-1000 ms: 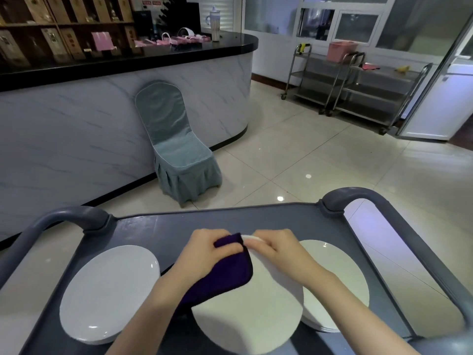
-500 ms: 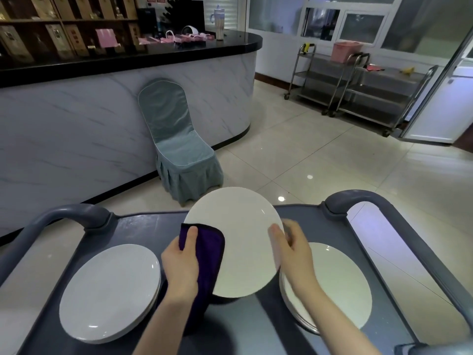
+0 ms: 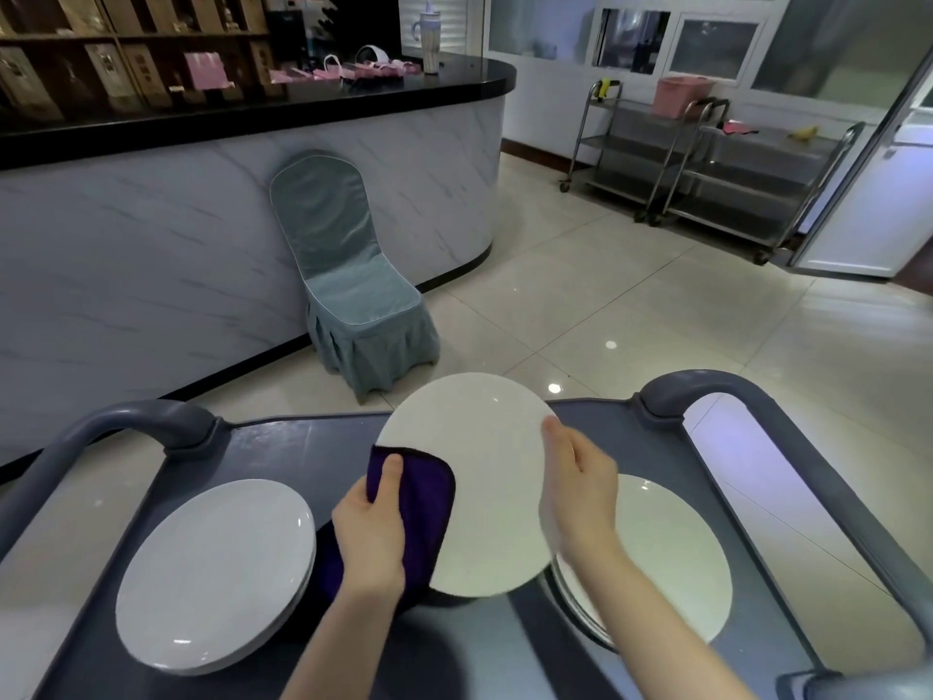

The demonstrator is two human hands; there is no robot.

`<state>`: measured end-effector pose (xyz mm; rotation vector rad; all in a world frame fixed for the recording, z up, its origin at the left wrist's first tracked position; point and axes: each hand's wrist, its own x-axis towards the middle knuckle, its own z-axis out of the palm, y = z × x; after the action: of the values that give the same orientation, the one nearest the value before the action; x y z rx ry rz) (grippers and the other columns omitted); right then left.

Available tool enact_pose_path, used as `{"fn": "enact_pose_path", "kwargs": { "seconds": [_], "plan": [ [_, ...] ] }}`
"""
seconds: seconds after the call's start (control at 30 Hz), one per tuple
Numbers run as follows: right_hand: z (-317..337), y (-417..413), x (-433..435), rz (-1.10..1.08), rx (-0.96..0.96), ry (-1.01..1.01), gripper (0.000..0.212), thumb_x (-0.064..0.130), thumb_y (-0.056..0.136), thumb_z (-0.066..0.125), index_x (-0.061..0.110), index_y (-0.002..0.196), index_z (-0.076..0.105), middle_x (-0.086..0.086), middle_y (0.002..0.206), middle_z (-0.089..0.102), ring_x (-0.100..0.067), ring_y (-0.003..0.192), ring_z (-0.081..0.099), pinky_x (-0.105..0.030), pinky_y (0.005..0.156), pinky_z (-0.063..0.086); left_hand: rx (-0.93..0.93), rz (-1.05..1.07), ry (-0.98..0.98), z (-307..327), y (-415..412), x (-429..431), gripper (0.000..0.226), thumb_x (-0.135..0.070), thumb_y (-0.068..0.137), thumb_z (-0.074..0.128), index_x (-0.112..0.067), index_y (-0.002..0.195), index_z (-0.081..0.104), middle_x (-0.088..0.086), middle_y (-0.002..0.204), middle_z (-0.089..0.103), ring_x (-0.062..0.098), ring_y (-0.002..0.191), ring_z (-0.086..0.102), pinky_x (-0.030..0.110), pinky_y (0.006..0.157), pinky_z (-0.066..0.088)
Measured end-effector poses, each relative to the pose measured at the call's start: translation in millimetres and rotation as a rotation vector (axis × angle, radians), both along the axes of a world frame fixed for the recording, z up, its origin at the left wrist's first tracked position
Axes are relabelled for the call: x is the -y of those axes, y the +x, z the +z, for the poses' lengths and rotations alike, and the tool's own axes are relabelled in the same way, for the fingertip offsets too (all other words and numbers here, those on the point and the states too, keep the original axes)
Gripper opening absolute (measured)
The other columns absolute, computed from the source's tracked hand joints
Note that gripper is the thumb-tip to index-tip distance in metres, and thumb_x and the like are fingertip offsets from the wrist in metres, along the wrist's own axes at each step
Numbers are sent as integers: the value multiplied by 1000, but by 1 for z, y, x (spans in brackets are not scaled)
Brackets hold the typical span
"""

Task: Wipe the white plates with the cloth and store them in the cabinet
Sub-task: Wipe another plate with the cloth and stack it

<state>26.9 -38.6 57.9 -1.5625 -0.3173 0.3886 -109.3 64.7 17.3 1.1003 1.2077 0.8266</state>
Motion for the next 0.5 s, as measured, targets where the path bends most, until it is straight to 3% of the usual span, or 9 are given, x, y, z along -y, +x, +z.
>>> {"fn": "enact_pose_path", "kwargs": {
  "seconds": [0.03, 0.1, 0.17, 0.27, 0.33, 0.4, 0.5],
  "plan": [
    [-9, -10, 0, -79, -104, 35, 53, 29, 100, 54, 24, 49, 39, 11, 54, 36, -12, 57, 33, -28, 58, 30, 14, 39, -49, -2, 2, 1, 33, -43, 93, 61, -16, 73, 65, 5, 78, 65, 23, 77, 58, 50, 82, 55],
    [-24, -15, 6, -61, -88, -41, 44, 34, 101, 51, 20, 60, 44, 6, 60, 44, -15, 64, 41, -30, 62, 37, -7, 33, -44, -1, 3, -3, 36, -41, 94, 60, -10, 77, 64, 8, 77, 63, 23, 75, 55, 42, 73, 53],
    [-22, -3, 13, 112, 58, -118, 33, 32, 100, 52, 15, 72, 52, 7, 66, 55, -13, 67, 51, -25, 63, 42, -40, -12, 54, 7, -2, -13, 37, -36, 95, 59, -3, 81, 65, 14, 77, 65, 23, 73, 55, 39, 69, 50],
    [3, 27, 11, 440, 320, -265, 11, 35, 96, 60, 30, 87, 65, 21, 80, 67, 4, 74, 58, -11, 68, 43, -153, -244, 320, 23, -6, -28, 23, -29, 93, 65, -15, 76, 70, 4, 73, 71, 14, 70, 63, 28, 67, 50],
    [12, 31, 1, 666, 505, -409, 24, 39, 96, 59, 31, 74, 59, 18, 68, 59, 2, 66, 51, -14, 64, 38, -239, -498, 482, 32, -1, -29, 21, -23, 89, 70, -25, 69, 69, -9, 64, 69, 0, 61, 60, 16, 59, 43],
    [10, 29, -6, 764, 634, -477, 40, 41, 98, 56, 23, 63, 47, 11, 56, 44, -4, 57, 40, -19, 58, 32, -301, -644, 572, 34, 5, -25, 23, -23, 88, 71, -31, 66, 66, -18, 60, 65, -2, 58, 57, 12, 56, 40],
    [3, 30, -3, 640, 632, -404, 47, 37, 98, 57, 20, 59, 37, 9, 54, 35, -7, 55, 32, -21, 55, 28, -237, -543, 473, 20, 1, -18, 19, -25, 91, 68, -24, 72, 70, -10, 67, 69, 2, 61, 60, 14, 57, 42]
  ]
}}
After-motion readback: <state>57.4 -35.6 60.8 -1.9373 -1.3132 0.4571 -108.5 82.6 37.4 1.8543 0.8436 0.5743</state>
